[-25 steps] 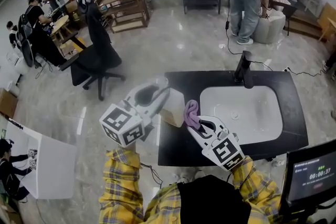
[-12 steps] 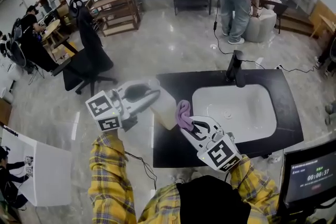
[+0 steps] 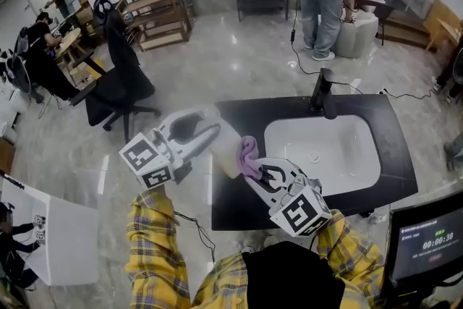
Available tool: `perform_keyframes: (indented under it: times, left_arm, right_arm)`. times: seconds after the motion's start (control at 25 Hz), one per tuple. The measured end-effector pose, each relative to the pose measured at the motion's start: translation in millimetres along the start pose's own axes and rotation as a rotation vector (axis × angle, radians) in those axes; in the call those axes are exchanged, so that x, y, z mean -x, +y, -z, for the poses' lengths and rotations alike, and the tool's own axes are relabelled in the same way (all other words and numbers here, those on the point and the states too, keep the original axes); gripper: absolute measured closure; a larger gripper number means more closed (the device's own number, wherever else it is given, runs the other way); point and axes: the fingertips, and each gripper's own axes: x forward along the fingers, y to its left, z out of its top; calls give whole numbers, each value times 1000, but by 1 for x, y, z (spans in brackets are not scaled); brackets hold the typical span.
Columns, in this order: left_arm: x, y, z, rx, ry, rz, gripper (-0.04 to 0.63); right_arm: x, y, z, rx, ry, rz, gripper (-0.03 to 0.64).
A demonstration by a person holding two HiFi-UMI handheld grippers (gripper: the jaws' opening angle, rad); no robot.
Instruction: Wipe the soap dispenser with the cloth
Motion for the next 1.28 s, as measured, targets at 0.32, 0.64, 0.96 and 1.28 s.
perform_keyframes:
  times: [0.32, 0.64, 0.96, 1.28]
  left_arm:
    - [19, -7, -4, -41, -21, -260, 436]
    - [30, -18, -5, -46, 6, -378, 436]
    - [38, -27, -9, -3, -63, -423, 436]
    - [41, -31, 1, 59, -58, -448, 437]
  right_arm:
    - [-7, 3, -11, 50, -15, -4, 535]
    - [-17, 16, -17, 72, -22, -45, 535]
    - [-21, 31, -7, 70, -11, -100, 535]
    - [-30, 45, 16, 44, 36, -158, 535]
